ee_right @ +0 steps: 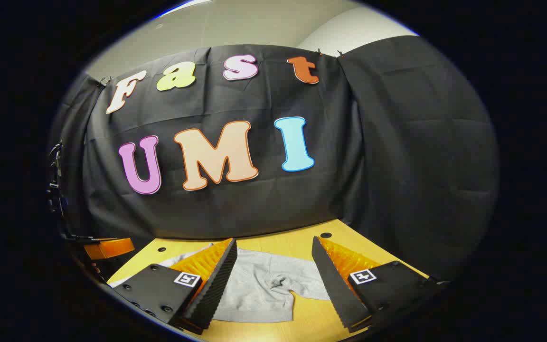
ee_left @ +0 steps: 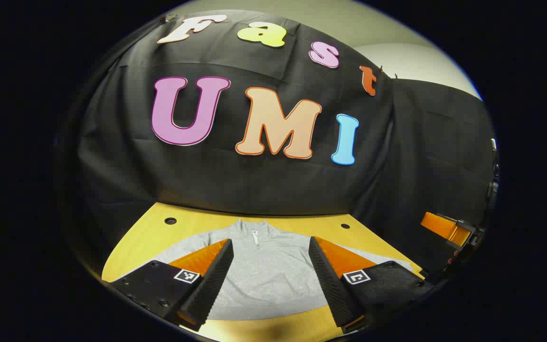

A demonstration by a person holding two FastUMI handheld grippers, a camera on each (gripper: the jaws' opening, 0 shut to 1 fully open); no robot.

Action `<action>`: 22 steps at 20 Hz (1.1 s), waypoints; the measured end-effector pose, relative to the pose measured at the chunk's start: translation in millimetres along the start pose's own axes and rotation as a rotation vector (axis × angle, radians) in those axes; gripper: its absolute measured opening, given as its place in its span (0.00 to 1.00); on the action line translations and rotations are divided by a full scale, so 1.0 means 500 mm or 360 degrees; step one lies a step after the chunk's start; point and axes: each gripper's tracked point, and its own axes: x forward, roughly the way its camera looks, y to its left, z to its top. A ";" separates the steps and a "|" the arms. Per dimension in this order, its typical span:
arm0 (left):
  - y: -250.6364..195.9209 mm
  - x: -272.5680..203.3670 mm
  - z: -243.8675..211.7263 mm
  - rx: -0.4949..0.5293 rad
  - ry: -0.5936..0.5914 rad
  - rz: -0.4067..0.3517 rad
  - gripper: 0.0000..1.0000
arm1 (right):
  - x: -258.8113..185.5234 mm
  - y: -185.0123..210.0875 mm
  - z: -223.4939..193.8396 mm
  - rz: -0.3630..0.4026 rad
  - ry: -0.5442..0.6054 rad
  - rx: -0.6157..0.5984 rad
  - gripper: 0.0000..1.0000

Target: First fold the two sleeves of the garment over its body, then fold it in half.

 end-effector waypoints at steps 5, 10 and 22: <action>0.012 -0.005 -0.011 -0.0003 0.0002 0.0060 0.93 | 0.012 -0.015 -0.021 -0.0003 0.0039 0.0012 0.98; 0.038 -0.016 -0.025 -0.0023 0.0011 0.0146 0.93 | 0.023 -0.045 -0.029 -0.0025 0.0063 -0.0010 0.98; 0.077 -0.049 -0.051 -0.0029 0.0042 0.0311 0.93 | 0.061 -0.157 -0.087 -0.0154 0.0186 -0.0022 0.98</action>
